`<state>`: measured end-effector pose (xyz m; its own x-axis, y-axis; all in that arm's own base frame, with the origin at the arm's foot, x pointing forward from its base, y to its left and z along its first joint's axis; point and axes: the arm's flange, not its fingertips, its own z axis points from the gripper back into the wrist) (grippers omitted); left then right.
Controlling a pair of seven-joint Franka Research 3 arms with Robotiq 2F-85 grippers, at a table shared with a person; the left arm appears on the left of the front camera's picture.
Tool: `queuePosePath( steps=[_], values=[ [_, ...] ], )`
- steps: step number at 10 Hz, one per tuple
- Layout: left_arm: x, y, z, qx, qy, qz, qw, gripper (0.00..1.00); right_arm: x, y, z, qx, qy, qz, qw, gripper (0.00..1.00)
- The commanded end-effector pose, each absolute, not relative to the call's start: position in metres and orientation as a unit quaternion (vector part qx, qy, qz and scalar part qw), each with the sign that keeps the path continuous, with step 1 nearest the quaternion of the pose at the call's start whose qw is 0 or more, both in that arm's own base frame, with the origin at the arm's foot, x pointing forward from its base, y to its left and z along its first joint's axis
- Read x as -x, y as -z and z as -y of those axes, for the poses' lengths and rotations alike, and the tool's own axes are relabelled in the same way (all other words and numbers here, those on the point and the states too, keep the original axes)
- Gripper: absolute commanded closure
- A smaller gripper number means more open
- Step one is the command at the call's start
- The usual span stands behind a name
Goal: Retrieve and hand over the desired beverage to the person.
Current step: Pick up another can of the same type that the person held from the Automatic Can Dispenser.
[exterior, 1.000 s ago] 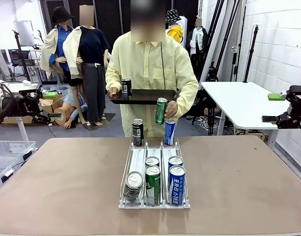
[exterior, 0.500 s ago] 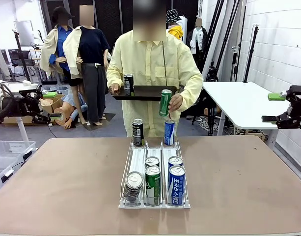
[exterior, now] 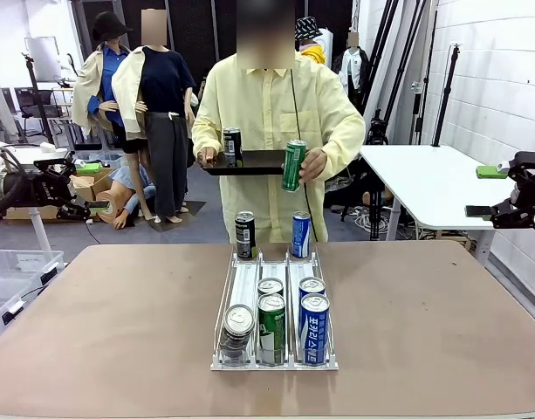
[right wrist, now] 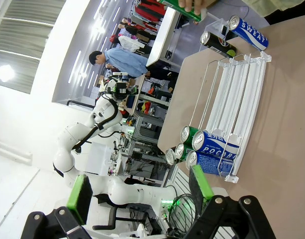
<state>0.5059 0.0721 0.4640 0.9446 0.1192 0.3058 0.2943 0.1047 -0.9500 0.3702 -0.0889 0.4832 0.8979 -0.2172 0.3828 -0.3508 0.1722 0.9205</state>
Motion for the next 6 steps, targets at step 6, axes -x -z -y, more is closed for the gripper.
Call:
queuePosePath(
  steps=[6],
  values=[
    [-0.5042,-0.4645,-0.0717,0.663,0.059,0.157,0.73,0.0,-0.3701,-0.4841,0.0887,-0.646,-0.045,0.219,0.73,0.0]
  ],
)
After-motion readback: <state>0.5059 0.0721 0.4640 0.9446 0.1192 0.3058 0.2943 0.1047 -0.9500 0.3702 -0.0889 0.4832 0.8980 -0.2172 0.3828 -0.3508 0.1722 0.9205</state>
